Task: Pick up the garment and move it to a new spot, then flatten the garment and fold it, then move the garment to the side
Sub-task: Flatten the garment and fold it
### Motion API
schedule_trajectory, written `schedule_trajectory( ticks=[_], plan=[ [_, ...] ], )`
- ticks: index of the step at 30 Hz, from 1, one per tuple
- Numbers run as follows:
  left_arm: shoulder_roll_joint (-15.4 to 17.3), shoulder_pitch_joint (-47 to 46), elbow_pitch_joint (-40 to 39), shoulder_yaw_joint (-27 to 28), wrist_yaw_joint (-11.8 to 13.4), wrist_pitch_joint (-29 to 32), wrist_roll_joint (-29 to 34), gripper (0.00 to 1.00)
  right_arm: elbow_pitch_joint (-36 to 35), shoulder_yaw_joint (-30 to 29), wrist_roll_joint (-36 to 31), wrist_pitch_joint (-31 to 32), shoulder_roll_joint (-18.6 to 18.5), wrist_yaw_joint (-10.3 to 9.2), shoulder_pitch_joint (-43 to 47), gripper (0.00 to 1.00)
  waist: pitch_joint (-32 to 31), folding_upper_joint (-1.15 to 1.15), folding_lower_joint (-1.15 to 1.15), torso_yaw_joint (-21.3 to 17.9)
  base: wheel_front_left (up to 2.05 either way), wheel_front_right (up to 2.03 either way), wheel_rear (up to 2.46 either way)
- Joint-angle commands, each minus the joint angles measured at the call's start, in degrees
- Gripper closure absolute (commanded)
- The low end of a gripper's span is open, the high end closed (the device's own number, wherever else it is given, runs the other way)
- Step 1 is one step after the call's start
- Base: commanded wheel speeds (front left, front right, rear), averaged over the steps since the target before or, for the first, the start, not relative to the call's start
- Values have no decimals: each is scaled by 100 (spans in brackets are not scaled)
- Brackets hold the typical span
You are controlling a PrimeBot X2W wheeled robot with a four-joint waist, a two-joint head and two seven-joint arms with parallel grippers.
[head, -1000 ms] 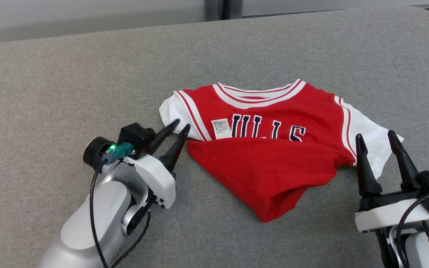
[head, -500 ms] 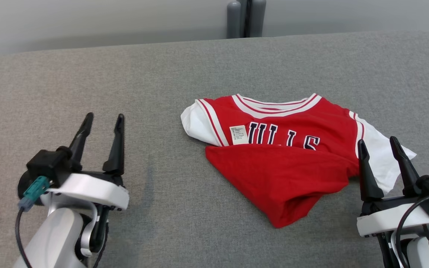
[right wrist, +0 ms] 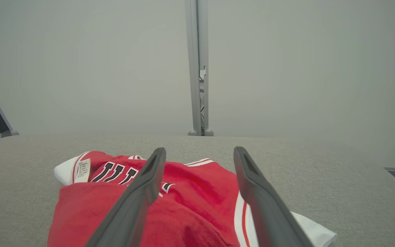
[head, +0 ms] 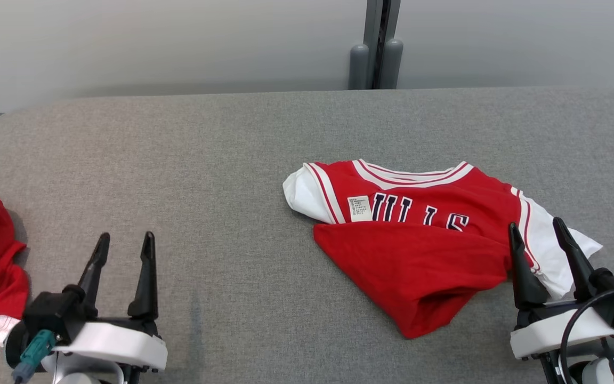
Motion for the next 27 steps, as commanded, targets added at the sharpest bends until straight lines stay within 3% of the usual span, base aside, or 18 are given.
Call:
schedule_trajectory(
  ticks=[1, 27],
  plan=[
    [36, 108, 0, -8, -22, -26, 10, 0, 16, 29, 32, 35, -38, 2, 67, 0, -66, 0, 0, 23, 0, 0, 0],
    [214, 213, -225, -161, 75, 163, 108, 0, -123, -12, 58, 141, -32, 2, 203, 0, -133, 0, 0, 45, 0, 0, 0]
  ],
)
